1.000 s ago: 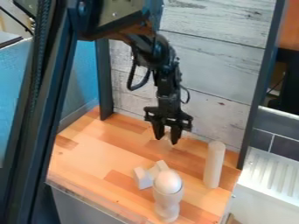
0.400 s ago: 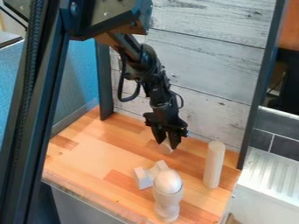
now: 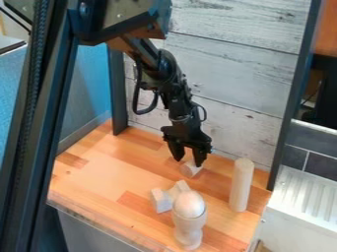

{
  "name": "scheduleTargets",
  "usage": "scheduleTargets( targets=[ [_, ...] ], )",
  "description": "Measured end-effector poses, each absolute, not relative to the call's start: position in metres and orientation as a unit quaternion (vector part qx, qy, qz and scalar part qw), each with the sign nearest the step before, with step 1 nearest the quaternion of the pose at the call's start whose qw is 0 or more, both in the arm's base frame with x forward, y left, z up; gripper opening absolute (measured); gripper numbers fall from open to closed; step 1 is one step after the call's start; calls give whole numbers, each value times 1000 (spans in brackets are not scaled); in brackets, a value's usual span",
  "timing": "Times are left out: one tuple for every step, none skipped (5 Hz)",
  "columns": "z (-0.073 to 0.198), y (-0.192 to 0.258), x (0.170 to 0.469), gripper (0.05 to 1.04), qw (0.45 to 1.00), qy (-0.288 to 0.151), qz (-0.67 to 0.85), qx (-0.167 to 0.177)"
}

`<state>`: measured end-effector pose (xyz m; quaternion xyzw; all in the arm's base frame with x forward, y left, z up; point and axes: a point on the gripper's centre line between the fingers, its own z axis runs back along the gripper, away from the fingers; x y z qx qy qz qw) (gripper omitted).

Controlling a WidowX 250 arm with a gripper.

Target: Take the cilinder from the arch and put it in the middle of the table

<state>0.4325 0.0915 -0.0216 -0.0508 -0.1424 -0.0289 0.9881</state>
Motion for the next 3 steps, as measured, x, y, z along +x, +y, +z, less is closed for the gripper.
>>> scheduleTargets(
  targets=[
    [-24, 87, 429, 1009, 988, -137, -32, -60],
    [-4, 85, 429, 1005, 986, -149, -34, -66],
    [25, 85, 425, 1001, 987, -140, -45, -65]
  ],
)
